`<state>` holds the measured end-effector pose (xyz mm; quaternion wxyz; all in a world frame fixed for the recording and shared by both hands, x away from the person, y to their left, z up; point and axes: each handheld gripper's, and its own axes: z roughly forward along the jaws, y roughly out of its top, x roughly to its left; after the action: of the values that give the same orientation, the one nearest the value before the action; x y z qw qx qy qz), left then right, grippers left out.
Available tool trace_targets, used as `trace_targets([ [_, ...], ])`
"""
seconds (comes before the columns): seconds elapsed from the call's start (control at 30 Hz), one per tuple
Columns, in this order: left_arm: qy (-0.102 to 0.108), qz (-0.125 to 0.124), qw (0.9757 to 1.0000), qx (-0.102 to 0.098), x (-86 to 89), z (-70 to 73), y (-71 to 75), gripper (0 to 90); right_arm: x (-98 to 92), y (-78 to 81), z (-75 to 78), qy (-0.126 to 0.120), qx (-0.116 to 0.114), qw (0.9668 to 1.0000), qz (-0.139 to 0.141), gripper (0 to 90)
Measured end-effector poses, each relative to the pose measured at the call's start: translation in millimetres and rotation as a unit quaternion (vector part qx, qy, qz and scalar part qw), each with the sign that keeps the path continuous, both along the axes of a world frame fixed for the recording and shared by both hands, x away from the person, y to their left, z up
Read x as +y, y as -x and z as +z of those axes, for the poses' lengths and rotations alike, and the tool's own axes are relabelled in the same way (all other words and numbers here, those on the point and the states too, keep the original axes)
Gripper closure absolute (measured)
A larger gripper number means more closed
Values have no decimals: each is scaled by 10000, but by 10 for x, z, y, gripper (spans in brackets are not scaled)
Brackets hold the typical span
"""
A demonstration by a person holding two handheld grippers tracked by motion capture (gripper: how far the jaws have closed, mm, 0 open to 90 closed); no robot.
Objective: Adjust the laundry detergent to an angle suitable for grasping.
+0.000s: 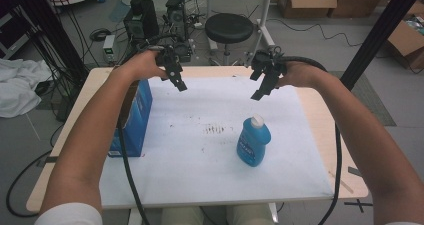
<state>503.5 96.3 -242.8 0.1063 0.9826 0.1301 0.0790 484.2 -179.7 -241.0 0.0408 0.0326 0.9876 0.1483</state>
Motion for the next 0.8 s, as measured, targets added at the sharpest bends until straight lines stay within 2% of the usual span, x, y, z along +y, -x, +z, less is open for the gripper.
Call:
trace_targets([
  [0.1, 34, 22, 10000, 11, 3, -15, -1, 218, -5, 1, 2, 11, 12, 10000, 14, 194],
  [0.2, -19, 18, 10000, 30, -3, -29, 2, 218, -15, -5, -3, 11, 18, 10000, 18, 193],
  [0.8, -6, 55, 10000, -41, -7, 25, 49, 219, -54, -8, 49, -63, -45, 10000, -26, 193],
])
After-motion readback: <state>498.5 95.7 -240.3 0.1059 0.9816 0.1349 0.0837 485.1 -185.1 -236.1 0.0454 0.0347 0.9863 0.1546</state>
